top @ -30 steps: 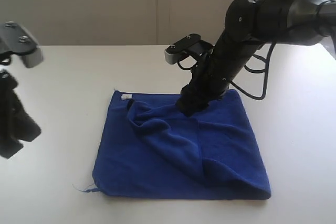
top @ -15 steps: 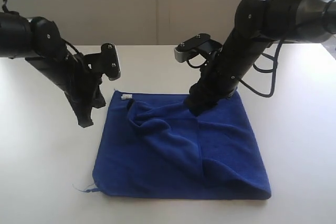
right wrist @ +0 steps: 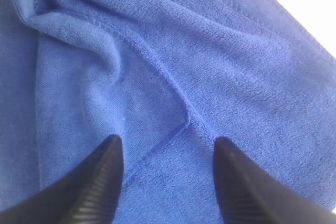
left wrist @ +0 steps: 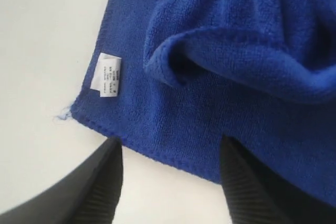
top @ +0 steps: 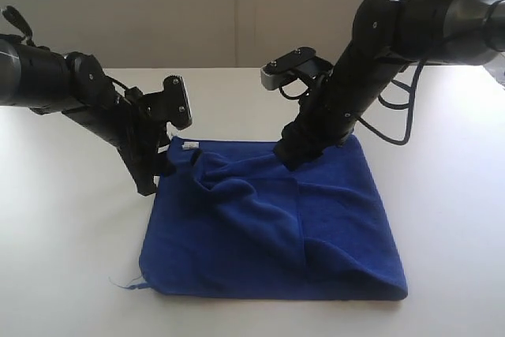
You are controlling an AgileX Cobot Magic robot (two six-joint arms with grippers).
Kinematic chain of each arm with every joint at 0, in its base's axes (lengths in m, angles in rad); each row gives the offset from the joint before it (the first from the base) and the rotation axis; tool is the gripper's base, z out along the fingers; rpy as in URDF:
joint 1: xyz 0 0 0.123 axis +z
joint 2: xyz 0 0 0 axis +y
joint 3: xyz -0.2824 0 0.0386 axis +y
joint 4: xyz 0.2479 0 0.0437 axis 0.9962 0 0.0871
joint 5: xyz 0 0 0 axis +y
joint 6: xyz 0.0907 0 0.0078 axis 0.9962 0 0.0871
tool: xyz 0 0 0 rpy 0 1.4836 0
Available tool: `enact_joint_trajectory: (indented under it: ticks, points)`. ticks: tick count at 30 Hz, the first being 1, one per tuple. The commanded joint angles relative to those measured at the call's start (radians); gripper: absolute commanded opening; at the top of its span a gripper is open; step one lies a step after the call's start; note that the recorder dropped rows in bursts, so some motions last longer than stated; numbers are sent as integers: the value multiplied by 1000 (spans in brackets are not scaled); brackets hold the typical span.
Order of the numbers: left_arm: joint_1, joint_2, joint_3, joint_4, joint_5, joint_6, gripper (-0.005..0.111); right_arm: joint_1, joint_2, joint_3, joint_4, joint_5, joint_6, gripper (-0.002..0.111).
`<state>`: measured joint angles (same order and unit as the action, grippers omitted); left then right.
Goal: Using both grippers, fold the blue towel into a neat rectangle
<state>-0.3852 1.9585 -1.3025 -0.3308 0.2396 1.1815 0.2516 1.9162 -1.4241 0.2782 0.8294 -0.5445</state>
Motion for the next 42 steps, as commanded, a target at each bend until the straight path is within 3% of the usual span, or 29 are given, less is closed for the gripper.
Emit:
enact_joint_trajectory:
  ticks: [1,16,23,36,42]
  points:
    - [-19,-3,-3,-70,16,-1,60,-4,2,6,8,-13,-4,50]
    - [-35,37,-3,-73,-51,-1,60,-4,22,51,10,-59,-2,50]
    - [-35,37,-3,-140,-45,-1,60,-4,29,54,10,-70,-2,50]
    - [-69,88,-3,-169,-231,1,60,-4,29,54,10,-79,-2,50]
    - [-69,105,-3,-169,-227,1,52,-4,29,54,10,-76,-2,50]
